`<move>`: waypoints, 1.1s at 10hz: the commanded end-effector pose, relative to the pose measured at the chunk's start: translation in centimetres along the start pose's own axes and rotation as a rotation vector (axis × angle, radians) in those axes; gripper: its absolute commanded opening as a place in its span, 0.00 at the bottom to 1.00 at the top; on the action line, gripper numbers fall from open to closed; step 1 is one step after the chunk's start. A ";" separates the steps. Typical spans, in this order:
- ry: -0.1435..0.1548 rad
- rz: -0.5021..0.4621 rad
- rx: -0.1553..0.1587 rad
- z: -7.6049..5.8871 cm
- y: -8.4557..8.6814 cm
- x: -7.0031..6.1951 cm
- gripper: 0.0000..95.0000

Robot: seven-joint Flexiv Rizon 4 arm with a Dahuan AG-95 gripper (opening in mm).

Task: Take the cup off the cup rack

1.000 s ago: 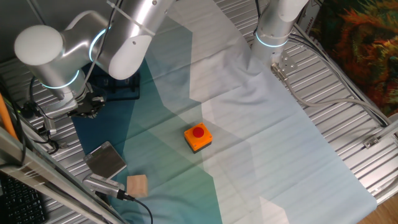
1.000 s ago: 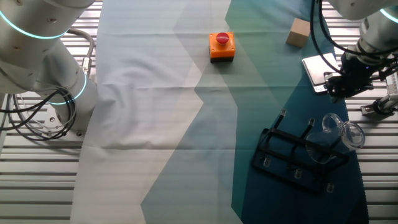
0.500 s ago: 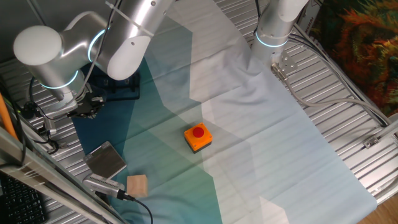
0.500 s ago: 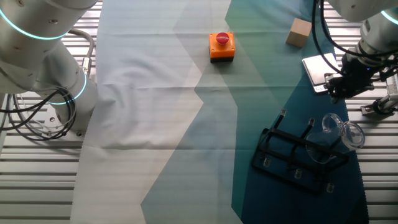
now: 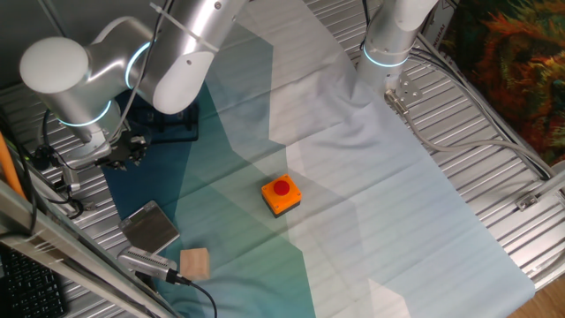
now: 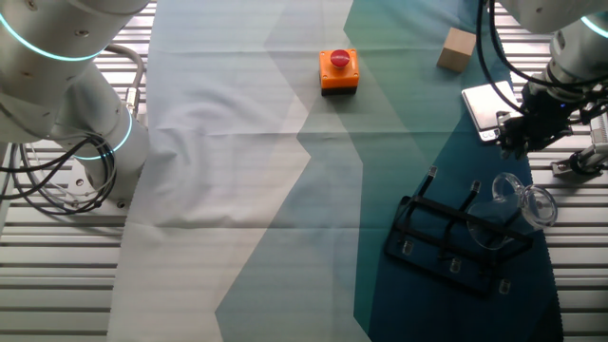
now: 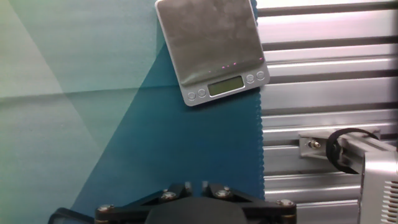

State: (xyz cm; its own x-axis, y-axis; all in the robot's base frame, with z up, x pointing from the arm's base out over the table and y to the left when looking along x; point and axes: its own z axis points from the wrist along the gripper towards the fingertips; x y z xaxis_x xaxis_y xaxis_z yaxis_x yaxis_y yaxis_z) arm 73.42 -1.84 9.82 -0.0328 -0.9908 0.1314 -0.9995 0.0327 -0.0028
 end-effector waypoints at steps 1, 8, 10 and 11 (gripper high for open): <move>0.011 -0.002 0.001 0.1 0.1 0.3 0.20; 0.007 -0.012 0.005 0.6 0.2 1.1 0.20; 0.004 -0.013 0.006 0.7 0.3 1.4 0.20; 0.005 -0.015 0.007 0.8 0.4 1.7 0.20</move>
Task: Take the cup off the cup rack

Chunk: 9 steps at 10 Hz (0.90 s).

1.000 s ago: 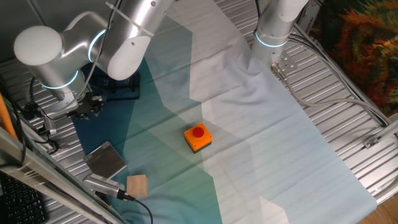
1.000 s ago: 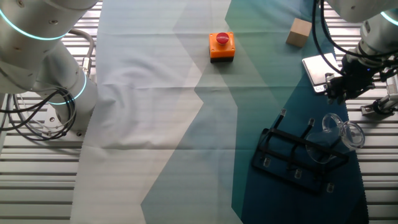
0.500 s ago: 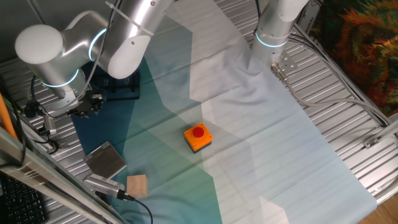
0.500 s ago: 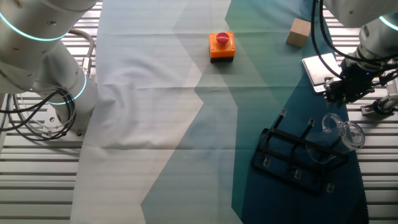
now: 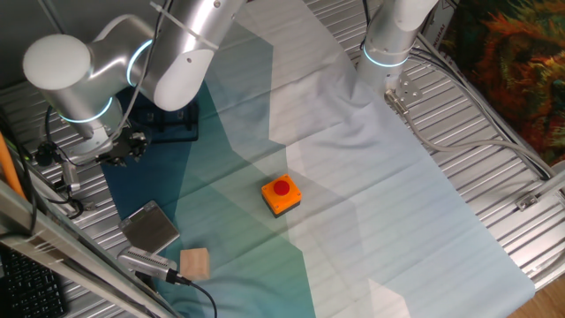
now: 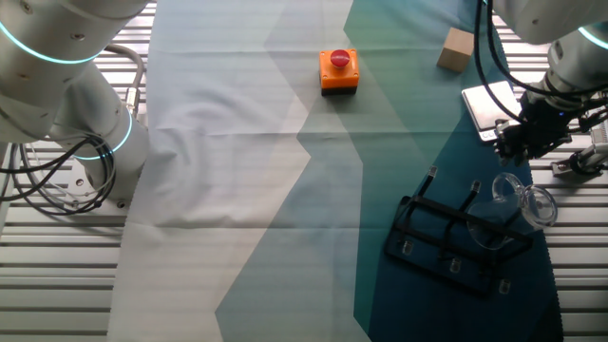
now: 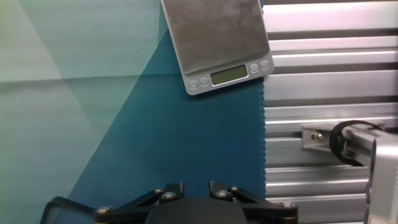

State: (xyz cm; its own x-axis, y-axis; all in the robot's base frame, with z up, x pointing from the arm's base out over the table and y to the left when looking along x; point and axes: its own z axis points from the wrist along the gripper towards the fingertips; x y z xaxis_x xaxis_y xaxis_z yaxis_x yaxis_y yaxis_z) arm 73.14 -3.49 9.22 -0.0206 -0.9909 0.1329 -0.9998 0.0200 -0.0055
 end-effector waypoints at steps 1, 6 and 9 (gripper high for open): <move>0.005 -0.003 0.002 0.0 0.2 0.3 0.20; 0.012 -0.011 0.005 0.3 0.3 0.7 0.20; 0.014 -0.011 0.006 0.4 0.3 0.8 0.20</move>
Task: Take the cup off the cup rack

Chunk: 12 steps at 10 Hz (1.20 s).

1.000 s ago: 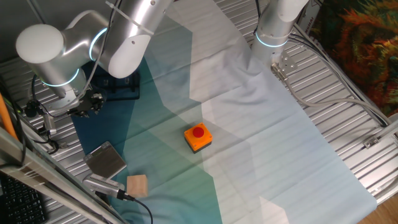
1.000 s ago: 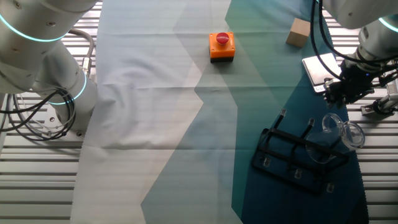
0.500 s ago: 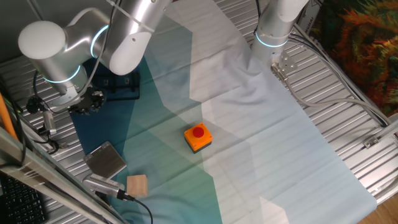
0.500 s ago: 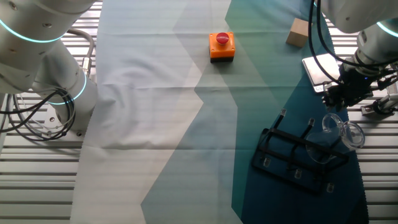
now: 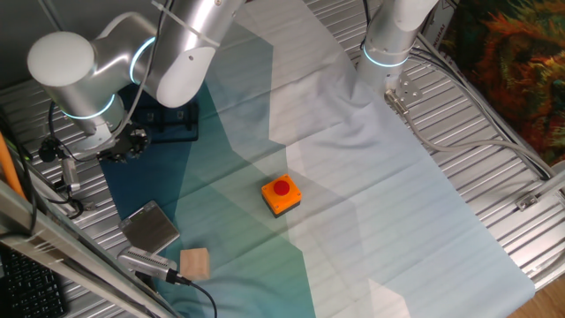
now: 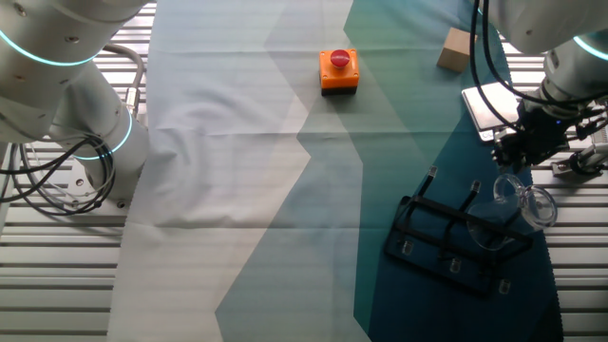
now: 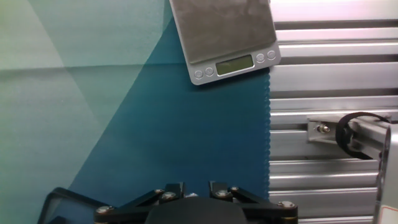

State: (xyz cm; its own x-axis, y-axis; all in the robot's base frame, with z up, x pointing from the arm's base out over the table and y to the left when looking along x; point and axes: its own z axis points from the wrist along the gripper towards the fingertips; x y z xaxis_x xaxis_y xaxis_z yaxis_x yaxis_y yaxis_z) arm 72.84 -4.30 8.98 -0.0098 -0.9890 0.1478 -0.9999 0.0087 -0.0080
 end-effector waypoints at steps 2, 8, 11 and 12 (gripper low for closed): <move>-0.004 -0.002 0.000 0.1 -0.1 0.0 0.20; -0.006 -0.006 0.004 0.2 -0.2 0.0 0.40; -0.005 -0.018 0.008 0.3 -0.4 0.0 0.40; -0.003 -0.018 0.008 0.3 -0.4 0.1 0.40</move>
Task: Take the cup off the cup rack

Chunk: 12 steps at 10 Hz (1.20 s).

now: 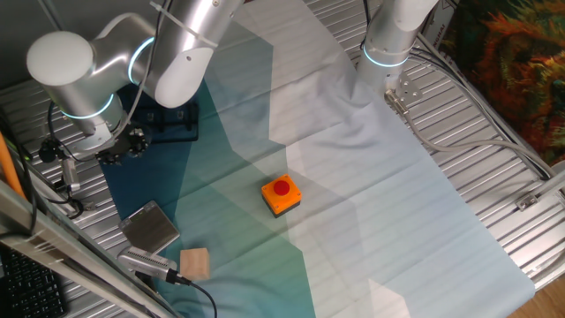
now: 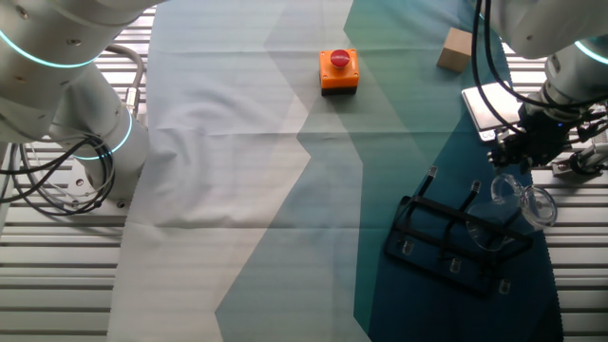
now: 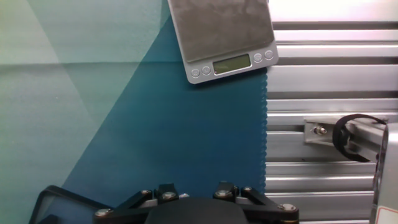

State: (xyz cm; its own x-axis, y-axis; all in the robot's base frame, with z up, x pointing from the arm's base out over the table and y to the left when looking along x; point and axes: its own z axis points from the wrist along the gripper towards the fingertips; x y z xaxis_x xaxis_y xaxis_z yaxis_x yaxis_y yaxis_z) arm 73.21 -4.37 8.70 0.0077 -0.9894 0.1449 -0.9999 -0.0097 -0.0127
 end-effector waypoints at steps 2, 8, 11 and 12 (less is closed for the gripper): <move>0.003 -0.001 0.001 0.0 0.2 0.3 0.40; 0.008 -0.008 0.005 0.5 0.2 0.6 0.40; 0.036 -0.007 -0.004 0.7 0.2 0.7 0.40; 0.042 0.002 -0.008 0.7 0.2 0.7 0.40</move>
State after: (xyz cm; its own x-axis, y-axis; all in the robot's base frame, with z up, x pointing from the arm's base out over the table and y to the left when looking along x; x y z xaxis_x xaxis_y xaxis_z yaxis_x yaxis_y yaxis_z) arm 73.07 -5.06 8.09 0.0060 -0.9822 0.1877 -1.0000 -0.0068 -0.0036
